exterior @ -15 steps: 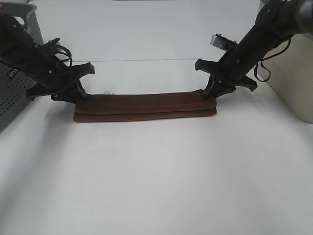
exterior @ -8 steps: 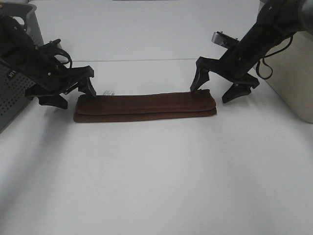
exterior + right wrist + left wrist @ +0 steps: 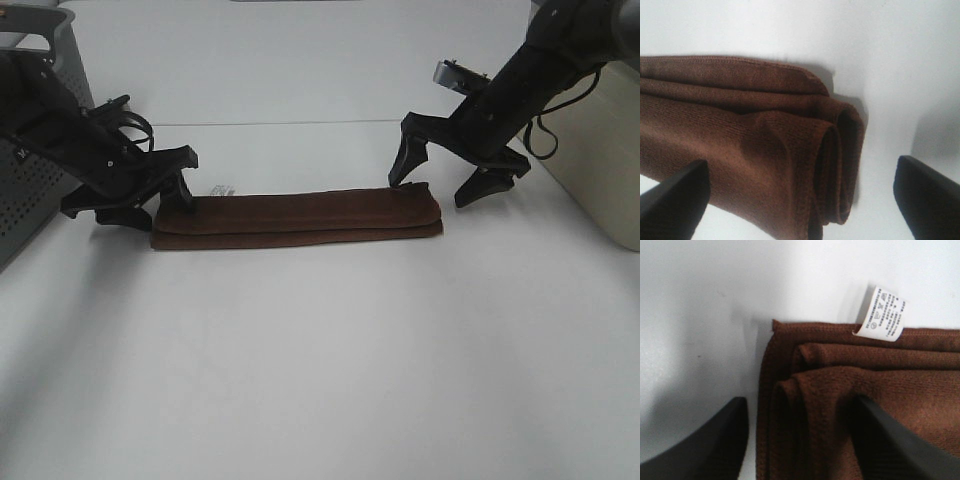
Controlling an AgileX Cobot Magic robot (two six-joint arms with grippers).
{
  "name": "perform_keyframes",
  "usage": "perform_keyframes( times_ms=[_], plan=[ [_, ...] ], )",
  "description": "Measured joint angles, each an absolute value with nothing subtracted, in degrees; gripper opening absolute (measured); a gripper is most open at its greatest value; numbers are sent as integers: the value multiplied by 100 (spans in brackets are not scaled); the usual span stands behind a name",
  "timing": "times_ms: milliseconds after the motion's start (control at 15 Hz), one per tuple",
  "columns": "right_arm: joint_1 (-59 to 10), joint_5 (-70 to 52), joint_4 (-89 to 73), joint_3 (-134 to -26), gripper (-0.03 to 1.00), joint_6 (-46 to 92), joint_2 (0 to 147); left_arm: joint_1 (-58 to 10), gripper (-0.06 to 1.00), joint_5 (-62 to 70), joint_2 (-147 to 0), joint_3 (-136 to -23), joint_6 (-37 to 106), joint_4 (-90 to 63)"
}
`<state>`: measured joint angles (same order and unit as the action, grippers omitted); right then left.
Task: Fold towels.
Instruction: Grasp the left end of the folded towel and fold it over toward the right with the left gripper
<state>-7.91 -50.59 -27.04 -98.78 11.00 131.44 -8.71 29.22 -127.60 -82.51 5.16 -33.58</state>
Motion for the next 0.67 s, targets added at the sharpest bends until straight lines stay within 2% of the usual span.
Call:
perform_keyframes(
  times_ms=[67, 133, 267, 400, 667],
  plan=[
    [-791, -5059, -2704, -9878, 93, 1100, 13144, -871, 49, 2871, -12760, -8251, 516, -3358],
    [-791, -5059, -2704, -9878, 93, 1100, 13144, -871, 30, 2848, -12760, -8251, 516, -3358],
    [-791, -5059, -2727, -9878, 93, 1100, 13144, -871, 8, 2762, -12760, -8251, 516, -3312],
    [-791, -5059, -2727, -9878, 93, 1094, 13000, -871, 2, 2727, -12760, -8251, 516, -3254],
    [-791, -5065, -2727, -9878, 93, 1094, 12605, -871, 2, 2750, -12760, -8251, 516, -3214]
  ],
)
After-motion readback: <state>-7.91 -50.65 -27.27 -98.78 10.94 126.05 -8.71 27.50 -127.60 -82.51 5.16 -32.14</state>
